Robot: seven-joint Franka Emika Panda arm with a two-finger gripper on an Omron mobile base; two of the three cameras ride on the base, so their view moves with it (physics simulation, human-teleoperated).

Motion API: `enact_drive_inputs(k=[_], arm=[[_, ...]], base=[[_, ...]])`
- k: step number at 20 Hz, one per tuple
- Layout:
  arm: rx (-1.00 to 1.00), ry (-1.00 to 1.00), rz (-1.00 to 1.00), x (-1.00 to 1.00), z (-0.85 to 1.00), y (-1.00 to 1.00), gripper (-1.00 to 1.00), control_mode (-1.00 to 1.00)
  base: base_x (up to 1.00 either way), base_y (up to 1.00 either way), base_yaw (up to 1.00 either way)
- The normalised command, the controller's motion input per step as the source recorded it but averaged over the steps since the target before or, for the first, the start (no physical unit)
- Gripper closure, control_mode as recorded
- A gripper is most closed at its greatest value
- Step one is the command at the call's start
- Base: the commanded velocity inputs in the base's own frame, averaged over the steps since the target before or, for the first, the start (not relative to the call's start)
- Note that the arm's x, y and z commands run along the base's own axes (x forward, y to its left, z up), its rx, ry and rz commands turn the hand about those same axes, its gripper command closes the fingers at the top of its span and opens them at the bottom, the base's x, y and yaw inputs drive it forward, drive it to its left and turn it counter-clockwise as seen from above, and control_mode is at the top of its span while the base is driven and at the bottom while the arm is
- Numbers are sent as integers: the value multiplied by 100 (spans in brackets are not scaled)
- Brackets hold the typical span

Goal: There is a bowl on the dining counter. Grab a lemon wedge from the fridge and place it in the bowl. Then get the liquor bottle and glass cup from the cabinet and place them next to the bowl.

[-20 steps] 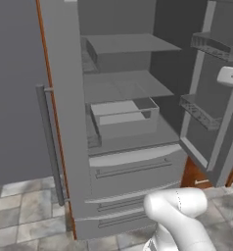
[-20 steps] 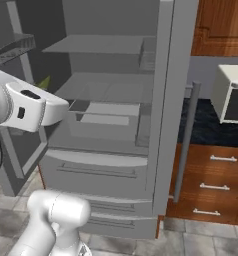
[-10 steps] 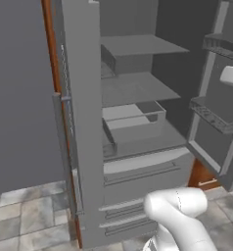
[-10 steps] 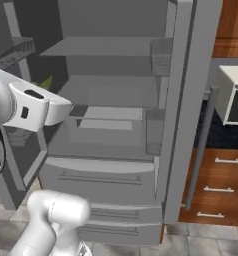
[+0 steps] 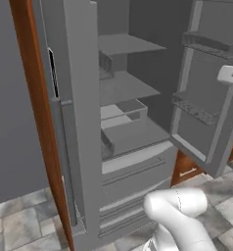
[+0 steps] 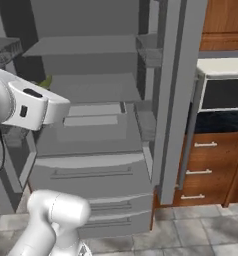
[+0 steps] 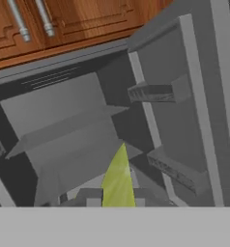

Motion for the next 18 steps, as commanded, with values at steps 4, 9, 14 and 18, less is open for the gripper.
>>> enact_drive_inputs(k=[4,9,14,18], arm=[[0,0,0,0,0,0,100,100],[0,0,0,0,0,0,100,100],[0,0,0,0,0,0,100,100],[0,0,0,0,0,0,100,100]], base=[[-43,14,-65],[-52,17,-76],[-70,0,-74],[-85,-3,-63]])
